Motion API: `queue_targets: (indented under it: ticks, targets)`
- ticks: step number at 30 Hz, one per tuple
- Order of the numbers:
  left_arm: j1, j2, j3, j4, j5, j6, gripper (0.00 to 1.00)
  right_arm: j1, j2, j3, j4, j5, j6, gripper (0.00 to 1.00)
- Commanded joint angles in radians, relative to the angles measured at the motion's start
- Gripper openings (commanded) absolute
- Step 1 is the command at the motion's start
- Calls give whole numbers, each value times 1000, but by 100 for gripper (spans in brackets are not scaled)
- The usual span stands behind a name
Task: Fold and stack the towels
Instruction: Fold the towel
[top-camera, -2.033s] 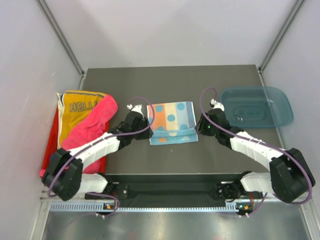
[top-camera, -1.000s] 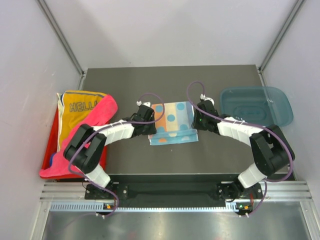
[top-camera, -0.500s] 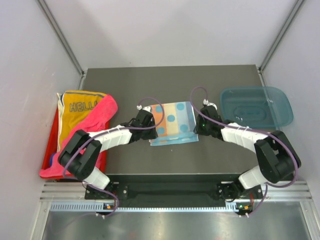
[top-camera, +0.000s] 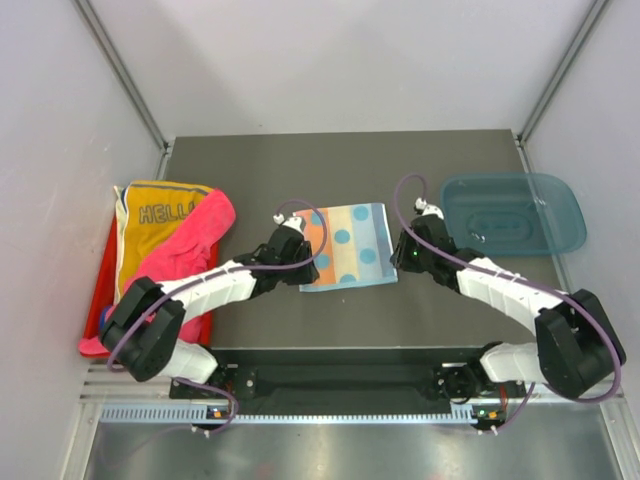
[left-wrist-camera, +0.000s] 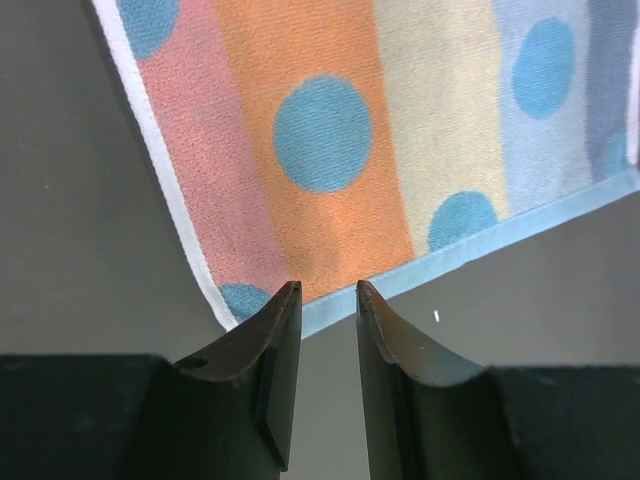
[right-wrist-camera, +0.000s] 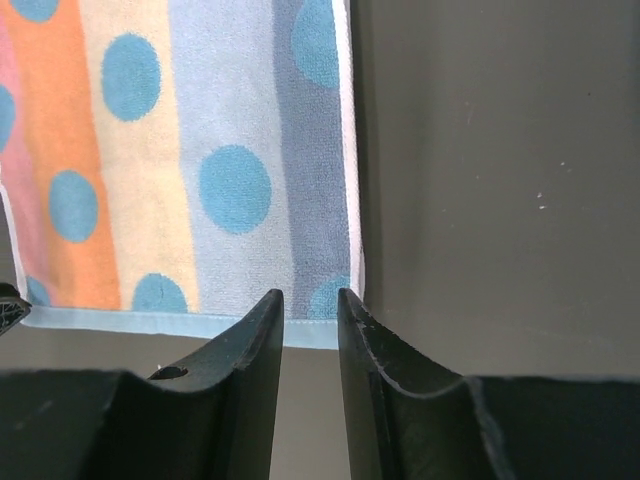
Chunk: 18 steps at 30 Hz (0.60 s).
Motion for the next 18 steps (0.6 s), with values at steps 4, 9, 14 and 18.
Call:
queue_targets:
  ticks: [4, 9, 14, 18]
  targets:
    - [-6, -87, 35, -31, -60, 3, 35, 16, -28, 84, -23, 33, -33, 31]
    - [58, -6, 189, -89, -180, 46, 39, 5, 156, 271, -66, 41, -130, 33]
    - [188, 190, 354, -108, -122, 107, 39, -26, 404, 528, -115, 24, -181, 32]
    - [242, 337, 527, -137, -97, 160, 38, -49, 580, 766, -183, 22, -234, 31]
